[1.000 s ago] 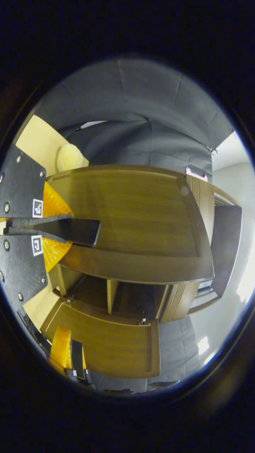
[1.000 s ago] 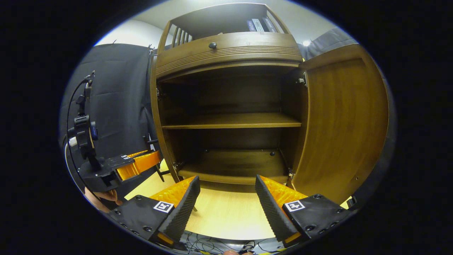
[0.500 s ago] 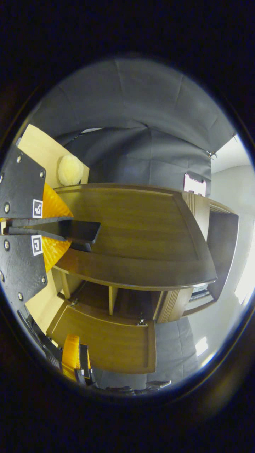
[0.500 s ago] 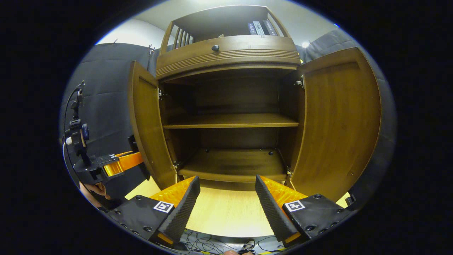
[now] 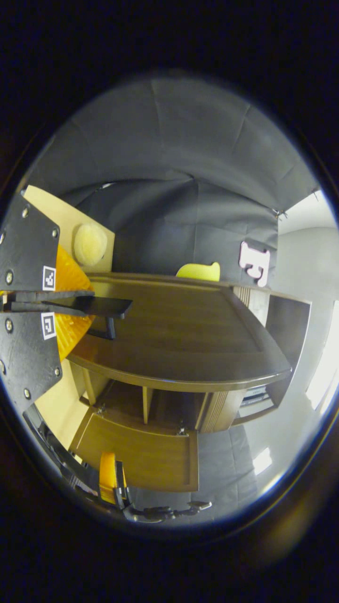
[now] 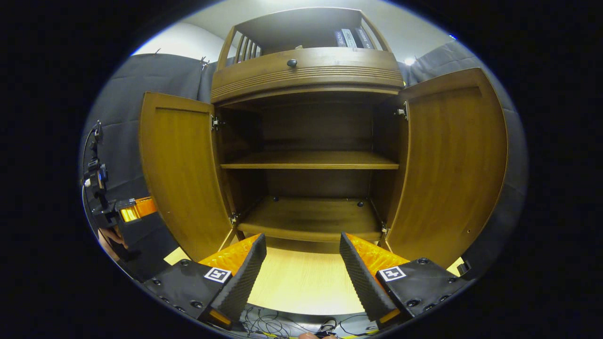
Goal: Open the right door of the double-door shoe cabinet with the right hand, and open the left door with the left hand.
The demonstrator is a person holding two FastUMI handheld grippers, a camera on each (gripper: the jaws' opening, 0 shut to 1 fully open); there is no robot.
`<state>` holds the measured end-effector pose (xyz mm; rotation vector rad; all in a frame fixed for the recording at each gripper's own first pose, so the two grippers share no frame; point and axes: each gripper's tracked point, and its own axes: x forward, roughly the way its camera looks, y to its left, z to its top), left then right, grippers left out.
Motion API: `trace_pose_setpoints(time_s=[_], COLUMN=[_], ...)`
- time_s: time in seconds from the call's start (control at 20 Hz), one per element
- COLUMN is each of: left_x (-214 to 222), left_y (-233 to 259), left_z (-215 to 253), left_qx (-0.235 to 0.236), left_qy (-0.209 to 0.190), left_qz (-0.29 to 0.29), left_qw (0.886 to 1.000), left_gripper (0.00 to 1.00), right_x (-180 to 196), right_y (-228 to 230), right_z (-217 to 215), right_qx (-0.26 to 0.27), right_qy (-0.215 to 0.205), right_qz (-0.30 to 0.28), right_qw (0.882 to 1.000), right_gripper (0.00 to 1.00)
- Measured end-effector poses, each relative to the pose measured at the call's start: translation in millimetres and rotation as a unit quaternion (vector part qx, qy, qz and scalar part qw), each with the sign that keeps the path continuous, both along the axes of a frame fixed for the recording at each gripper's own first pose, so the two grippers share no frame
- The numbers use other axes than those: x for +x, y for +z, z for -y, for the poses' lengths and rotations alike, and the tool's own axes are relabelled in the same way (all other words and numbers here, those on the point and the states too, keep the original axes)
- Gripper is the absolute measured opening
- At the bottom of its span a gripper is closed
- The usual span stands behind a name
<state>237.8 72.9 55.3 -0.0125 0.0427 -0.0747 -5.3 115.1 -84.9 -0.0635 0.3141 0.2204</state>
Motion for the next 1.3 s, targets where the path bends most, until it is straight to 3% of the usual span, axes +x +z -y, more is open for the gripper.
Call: trace_pose_setpoints(time_s=[0.2,0.45,0.5,0.6,0.65,0.75,0.9,1.2,1.3], left_x=[3,7,6,5,3,-4,-17,-71,-94], left_y=[5,10,14,19,22,23,35,68,82], left_z=[-66,-69,-69,-73,-74,-74,-79,-74,-59], left_qx=[-0.037,-0.019,-0.018,-0.017,-0.017,-0.017,-0.007,0.013,0.009], left_qy=[0.013,-0.034,-0.036,-0.032,-0.032,-0.028,-0.007,0.096,0.116], left_qz=[0.016,0.020,0.024,0.028,0.027,0.025,0.025,0.033,0.048], left_qw=[0.999,0.999,0.999,0.999,0.999,0.999,1.000,0.995,0.992], left_gripper=[0.02,0.02,0.02,0.02,0.02,0.02,0.02,0.03,0.27], right_x=[-4,3,6,8,10,13,22,38,40], right_y=[5,22,27,35,37,39,39,39,39], right_z=[3,23,28,40,46,58,72,80,83], right_qx=[-0.016,-0.027,-0.027,-0.028,-0.029,-0.031,-0.025,0.001,0.000], right_qy=[-0.001,-0.034,-0.044,-0.061,-0.069,-0.080,-0.088,-0.064,-0.054], right_qz=[0.011,0.034,0.038,0.047,0.050,0.053,0.052,0.048,0.051], right_qw=[1.000,0.998,0.998,0.997,0.996,0.995,0.994,0.997,0.997], right_gripper=[0.93,0.99,0.94,0.99,0.94,0.94,0.94,0.94,0.94])
